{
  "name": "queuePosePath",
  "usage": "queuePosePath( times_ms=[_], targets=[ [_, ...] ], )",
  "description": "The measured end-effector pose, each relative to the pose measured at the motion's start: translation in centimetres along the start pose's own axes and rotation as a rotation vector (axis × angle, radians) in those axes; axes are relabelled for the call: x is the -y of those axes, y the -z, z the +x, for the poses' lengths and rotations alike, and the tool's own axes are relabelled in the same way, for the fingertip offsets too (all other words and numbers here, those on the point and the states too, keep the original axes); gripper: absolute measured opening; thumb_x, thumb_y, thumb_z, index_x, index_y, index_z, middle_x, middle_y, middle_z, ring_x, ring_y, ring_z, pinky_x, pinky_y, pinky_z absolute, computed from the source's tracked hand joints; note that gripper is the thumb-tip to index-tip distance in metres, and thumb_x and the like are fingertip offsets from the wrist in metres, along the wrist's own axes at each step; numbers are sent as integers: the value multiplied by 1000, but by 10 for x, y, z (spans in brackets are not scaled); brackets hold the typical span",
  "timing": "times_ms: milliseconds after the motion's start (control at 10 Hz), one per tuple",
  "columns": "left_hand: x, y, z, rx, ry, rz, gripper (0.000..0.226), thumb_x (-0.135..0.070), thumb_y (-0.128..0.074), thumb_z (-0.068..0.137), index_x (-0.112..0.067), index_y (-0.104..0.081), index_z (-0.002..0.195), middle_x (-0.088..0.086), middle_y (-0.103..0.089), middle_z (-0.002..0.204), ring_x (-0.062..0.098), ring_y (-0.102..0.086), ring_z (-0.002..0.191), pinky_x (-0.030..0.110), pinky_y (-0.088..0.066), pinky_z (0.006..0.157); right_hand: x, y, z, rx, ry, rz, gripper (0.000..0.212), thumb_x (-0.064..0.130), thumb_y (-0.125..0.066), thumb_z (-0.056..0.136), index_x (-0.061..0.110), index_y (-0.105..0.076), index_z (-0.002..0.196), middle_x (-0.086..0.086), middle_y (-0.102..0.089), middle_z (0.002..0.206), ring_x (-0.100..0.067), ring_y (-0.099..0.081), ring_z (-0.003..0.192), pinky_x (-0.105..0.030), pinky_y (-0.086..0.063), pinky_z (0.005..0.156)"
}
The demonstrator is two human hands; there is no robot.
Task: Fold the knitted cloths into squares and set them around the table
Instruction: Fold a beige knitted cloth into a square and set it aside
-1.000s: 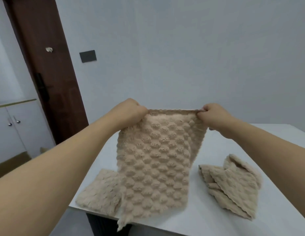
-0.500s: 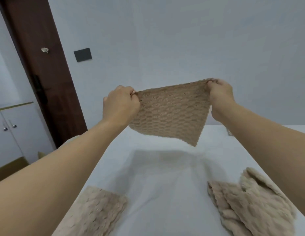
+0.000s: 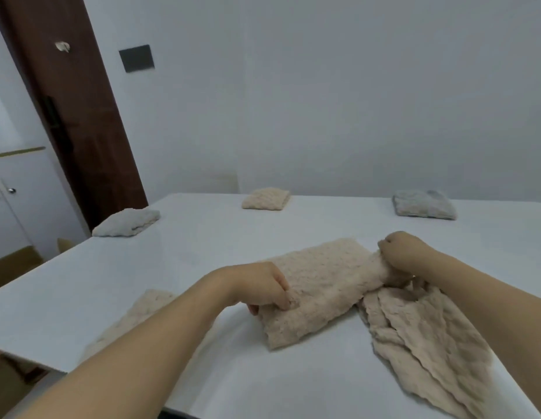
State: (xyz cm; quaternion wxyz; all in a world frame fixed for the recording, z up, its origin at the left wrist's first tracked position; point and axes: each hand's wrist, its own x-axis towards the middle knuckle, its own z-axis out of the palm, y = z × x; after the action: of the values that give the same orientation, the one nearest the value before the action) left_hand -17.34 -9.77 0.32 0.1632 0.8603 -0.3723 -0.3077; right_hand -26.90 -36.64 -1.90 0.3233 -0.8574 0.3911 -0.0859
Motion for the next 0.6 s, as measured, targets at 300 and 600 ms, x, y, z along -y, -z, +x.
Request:
queuePosePath(
  times_ms=[300,600],
  targets=[
    [27,-8,67,-808,315,16,31,-34,-46,83,-14,-67,95,8,-60,102,31,-52,100,38,-44,82,37,-28,58,-158,125,54,18,11,-38,100,8,-55,99,-16,-55,107,-31,-54,100,-34,-45,80],
    [48,-27,100,-933,339,64,22,-26,-42,91,-19,-52,108,3,-53,114,29,-42,109,40,-30,89,15,-91,97,-390,261,-269,28,25,-34,102,5,-54,98,-17,-59,104,-34,-53,94,-35,-34,71]
  ],
)
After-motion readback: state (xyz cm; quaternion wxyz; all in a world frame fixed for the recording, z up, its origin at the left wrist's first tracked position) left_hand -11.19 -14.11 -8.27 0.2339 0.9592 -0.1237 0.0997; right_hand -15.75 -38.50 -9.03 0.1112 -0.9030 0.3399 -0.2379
